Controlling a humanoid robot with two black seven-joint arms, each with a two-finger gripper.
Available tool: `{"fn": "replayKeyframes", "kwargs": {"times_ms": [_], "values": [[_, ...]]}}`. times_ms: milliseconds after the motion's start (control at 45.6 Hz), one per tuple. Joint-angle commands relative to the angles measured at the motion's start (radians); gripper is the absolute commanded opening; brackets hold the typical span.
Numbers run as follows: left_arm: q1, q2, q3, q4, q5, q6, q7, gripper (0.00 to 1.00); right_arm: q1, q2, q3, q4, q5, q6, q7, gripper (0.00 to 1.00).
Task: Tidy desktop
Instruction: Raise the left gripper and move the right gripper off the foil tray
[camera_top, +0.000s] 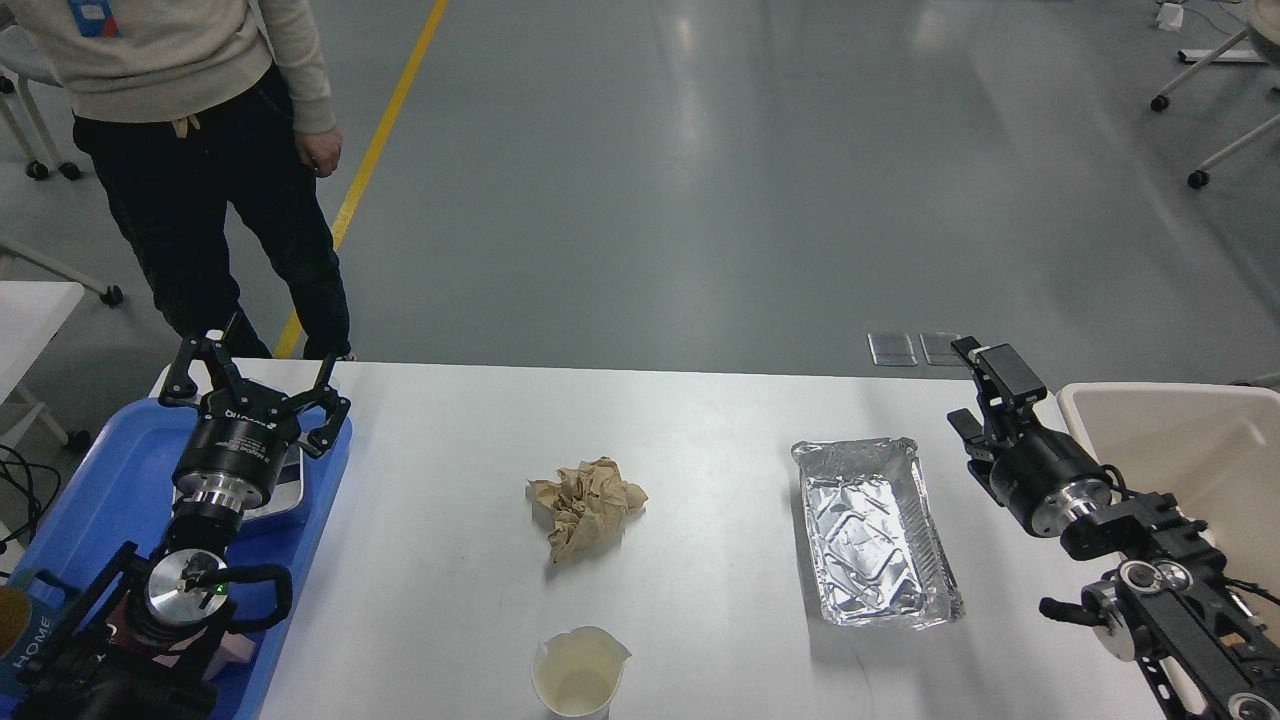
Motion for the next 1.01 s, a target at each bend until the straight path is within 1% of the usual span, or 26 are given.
{"fn": "replayKeyframes", "kwargs": {"times_ms": [0,88,154,219,373,504,768,877,987], "values": [[0.000,-0.009,0.006,-0.001,0.000,0.000,0.001,0.97,-0.010,-0.142,-0.063,0.029,-0.020,0.016,-0.016,1.00],[0.000,-0.009,0.009,-0.001,0.000,0.000,0.003,0.97,-0.010,-0.282,-0.148,0.043,-0.021,0.054,-0.006,1.00],[-0.002,-0.011,0.009,-0.001,0.002,0.000,0.003,0.96,-0.013,-0.418,-0.201,0.067,-0.021,0.108,0.007,1.00],[-0.002,-0.011,0.009,-0.001,0.002,0.000,0.003,0.97,-0.013,-0.527,-0.249,0.108,-0.023,0.128,0.007,1.00],[-0.002,-0.012,0.009,-0.001,0.003,0.000,0.003,0.97,-0.015,-0.736,-0.283,0.199,-0.112,0.119,0.007,1.00],[0.000,-0.012,0.009,-0.001,0.005,0.000,0.003,0.97,-0.019,-0.889,-0.289,0.237,-0.245,0.056,0.005,1.00],[-0.002,-0.012,0.012,-0.001,0.008,-0.001,0.003,0.97,-0.021,-1.147,-0.358,0.302,-0.322,0.045,0.002,1.00],[0.000,-0.012,0.012,-0.001,0.009,-0.001,0.001,0.97,-0.021,-1.210,-0.379,0.311,-0.324,0.048,0.004,1.00],[0.000,-0.012,0.014,-0.001,0.009,-0.001,0.001,0.97,-0.021,-1.239,-0.384,0.314,-0.325,0.050,0.005,1.00]]}}
